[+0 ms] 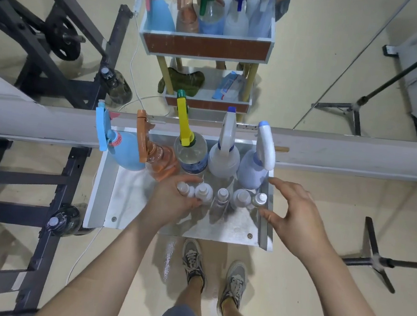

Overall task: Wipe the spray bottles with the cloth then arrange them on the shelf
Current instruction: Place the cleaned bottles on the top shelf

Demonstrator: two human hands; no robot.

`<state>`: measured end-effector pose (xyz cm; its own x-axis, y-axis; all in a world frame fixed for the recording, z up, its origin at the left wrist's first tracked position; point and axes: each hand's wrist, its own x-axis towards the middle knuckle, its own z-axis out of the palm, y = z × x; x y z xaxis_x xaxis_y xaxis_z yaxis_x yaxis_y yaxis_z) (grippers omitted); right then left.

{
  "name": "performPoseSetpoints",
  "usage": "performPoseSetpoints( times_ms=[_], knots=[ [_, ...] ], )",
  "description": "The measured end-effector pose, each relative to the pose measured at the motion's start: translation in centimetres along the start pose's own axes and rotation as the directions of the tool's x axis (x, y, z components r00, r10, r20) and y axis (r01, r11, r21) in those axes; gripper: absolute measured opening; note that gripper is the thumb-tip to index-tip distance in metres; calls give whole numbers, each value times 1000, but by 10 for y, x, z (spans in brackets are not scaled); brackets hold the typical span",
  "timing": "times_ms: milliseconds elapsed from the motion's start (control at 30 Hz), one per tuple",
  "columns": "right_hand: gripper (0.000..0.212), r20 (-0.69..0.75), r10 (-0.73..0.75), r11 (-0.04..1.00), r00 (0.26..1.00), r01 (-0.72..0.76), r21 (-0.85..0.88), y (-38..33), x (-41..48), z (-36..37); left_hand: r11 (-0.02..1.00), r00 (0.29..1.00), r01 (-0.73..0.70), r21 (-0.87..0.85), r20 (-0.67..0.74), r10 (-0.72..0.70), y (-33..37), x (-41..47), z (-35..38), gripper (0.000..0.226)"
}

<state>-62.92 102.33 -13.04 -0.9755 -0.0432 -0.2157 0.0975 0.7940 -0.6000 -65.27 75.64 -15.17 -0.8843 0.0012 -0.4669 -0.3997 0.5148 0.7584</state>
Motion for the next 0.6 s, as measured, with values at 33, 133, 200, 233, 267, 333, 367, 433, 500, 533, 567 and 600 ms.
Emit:
performPoseSetpoints(
  times_ms=[33, 133, 200, 233, 267, 333, 367, 433, 500, 533, 567, 600],
  knots=[
    [65, 44, -1, 1000, 999, 1, 4, 2, 3, 3, 1000, 1000, -14, 6, 19, 14, -1, 2, -1, 43],
    [58, 74, -23, 1000, 997, 22, 7, 4, 9, 12, 999, 997, -49, -4, 52, 49, -4, 6, -2, 37],
    [46, 31, -36, 999, 999, 36, 11, 3, 10, 17, 998, 997, -55, -12, 55, 56, -4, 6, -2, 37],
    [40, 6, -44, 999, 999, 44, 15, 2, 9, 18, 998, 997, -58, -12, 59, 58, -4, 7, -2, 37],
    [35, -11, -50, 999, 999, 50, 19, 2, 9, 20, 998, 996, -62, -12, 65, 62, -4, 7, -1, 37],
    [31, -25, -45, 998, 999, 46, 33, 3, 9, 22, 997, 995, -72, -11, 69, 72, -4, 8, 0, 39],
    [31, -26, -37, 998, 999, 39, 44, 3, 9, 23, 997, 995, -77, -7, 71, 77, -4, 8, 0, 40],
    [32, -26, -36, 998, 999, 37, 59, 4, 9, 24, 997, 994, -83, 1, 76, 83, -4, 9, 0, 41],
    [32, -31, -45, 997, 999, 46, 64, 5, 9, 24, 997, 994, -77, 2, 81, 76, -5, 9, 0, 41],
    [32, -34, -47, 997, 998, 49, 64, 5, 10, 24, 998, 994, -70, -1, 80, 70, -5, 9, 0, 41],
    [31, -35, -48, 997, 998, 50, 63, 4, 10, 24, 998, 995, -66, -5, 80, 66, -5, 10, 0, 41],
    [31, -35, -46, 997, 998, 48, 60, 4, 10, 24, 998, 995, -62, -8, 79, 62, -5, 9, 0, 41]
  ],
)
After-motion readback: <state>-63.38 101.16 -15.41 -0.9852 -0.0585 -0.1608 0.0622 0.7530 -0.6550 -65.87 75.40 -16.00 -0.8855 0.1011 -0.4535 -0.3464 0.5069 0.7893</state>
